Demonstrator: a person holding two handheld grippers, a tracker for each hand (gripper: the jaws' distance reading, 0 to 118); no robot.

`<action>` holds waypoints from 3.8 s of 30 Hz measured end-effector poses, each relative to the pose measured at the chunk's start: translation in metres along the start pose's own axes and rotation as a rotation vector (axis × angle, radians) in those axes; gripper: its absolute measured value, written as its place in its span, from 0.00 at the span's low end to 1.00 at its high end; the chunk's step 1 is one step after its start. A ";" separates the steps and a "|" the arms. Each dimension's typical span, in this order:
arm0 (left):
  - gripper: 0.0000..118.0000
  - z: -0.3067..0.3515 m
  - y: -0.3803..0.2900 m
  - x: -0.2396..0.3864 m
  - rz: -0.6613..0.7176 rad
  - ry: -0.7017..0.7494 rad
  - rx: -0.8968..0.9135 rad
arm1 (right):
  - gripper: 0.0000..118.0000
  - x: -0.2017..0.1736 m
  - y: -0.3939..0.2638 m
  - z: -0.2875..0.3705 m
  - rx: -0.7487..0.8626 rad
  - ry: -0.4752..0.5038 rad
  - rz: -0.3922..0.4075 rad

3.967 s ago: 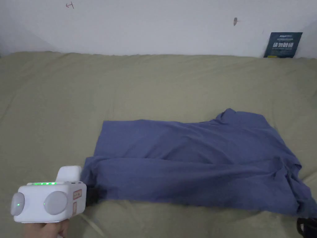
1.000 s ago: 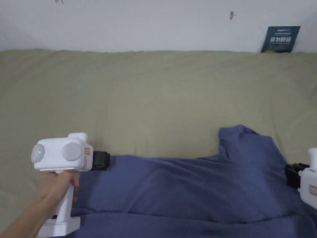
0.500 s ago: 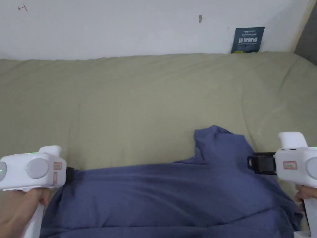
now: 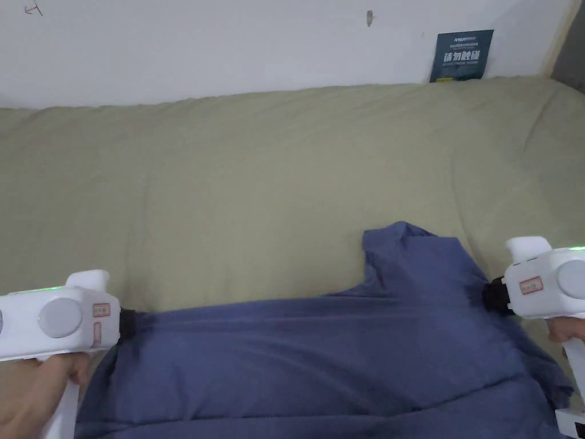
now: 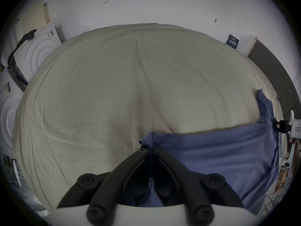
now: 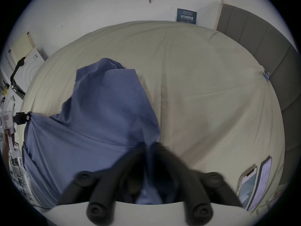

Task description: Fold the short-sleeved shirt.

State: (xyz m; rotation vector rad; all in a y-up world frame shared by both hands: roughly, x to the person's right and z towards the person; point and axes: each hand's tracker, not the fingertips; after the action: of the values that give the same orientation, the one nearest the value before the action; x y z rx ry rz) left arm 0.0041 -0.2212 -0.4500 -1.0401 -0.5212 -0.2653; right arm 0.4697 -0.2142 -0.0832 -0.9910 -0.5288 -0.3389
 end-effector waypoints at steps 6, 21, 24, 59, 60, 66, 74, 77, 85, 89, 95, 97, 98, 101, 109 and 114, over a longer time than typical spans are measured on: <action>0.00 0.034 -0.006 -0.003 0.017 -0.027 0.051 | 0.04 -0.006 0.000 0.050 0.073 0.048 -0.026; 0.00 0.167 -0.121 -0.027 0.007 -0.105 0.222 | 0.04 0.003 -0.109 0.177 0.229 0.119 -0.030; 0.00 0.180 -0.153 -0.033 -0.002 -0.106 0.230 | 0.04 -0.009 -0.149 0.192 0.227 0.109 -0.004; 0.00 0.239 -0.226 0.012 0.022 -0.132 0.438 | 0.01 -0.161 -0.223 0.236 0.535 0.008 0.052; 0.00 0.239 -0.228 0.014 0.026 -0.128 0.445 | 0.01 -0.163 -0.225 0.229 0.523 0.041 0.048; 0.00 0.247 -0.243 0.005 0.057 -0.115 0.482 | 0.01 -0.192 -0.243 0.231 0.604 0.010 0.059; 0.00 0.240 -0.258 -0.055 0.177 -0.105 0.436 | 0.01 -0.209 -0.255 0.248 0.670 -0.057 0.066; 0.00 0.229 -0.259 -0.082 0.250 -0.186 0.394 | 0.01 -0.213 -0.255 0.252 0.674 -0.076 0.079; 0.09 0.168 -0.230 -0.140 0.463 -0.515 0.223 | 0.01 -0.230 -0.253 0.256 0.642 -0.092 0.129; 0.84 0.134 -0.213 -0.148 0.521 -0.724 0.076 | 0.01 -0.232 -0.247 0.257 0.629 -0.081 0.121; 0.99 0.100 -0.204 -0.151 0.541 -0.753 -0.014 | 0.01 -0.234 -0.244 0.253 0.607 -0.072 0.102; 0.99 0.088 -0.204 -0.148 0.574 -0.831 -0.081 | 0.01 -0.235 -0.244 0.250 0.596 -0.081 0.108; 0.99 0.083 -0.204 -0.145 0.569 -0.894 -0.094 | 0.01 -0.235 -0.244 0.249 0.588 -0.080 0.107; 0.99 0.066 -0.200 -0.133 0.575 -1.014 -0.182 | 0.01 -0.234 -0.243 0.246 0.574 -0.071 0.089; 0.04 0.056 -0.185 -0.116 0.480 -0.788 -0.246 | 0.01 -0.235 -0.245 0.246 0.566 -0.039 0.085; 0.04 0.083 -0.180 -0.131 0.513 -0.810 -0.161 | 0.01 -0.226 -0.245 0.252 0.582 -0.031 0.086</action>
State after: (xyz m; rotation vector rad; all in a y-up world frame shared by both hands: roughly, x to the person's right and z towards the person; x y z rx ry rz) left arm -0.2112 -0.2407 -0.3515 -1.3890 -0.9358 0.6072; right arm 0.0940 -0.1158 0.0713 -0.4532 -0.5679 -0.0796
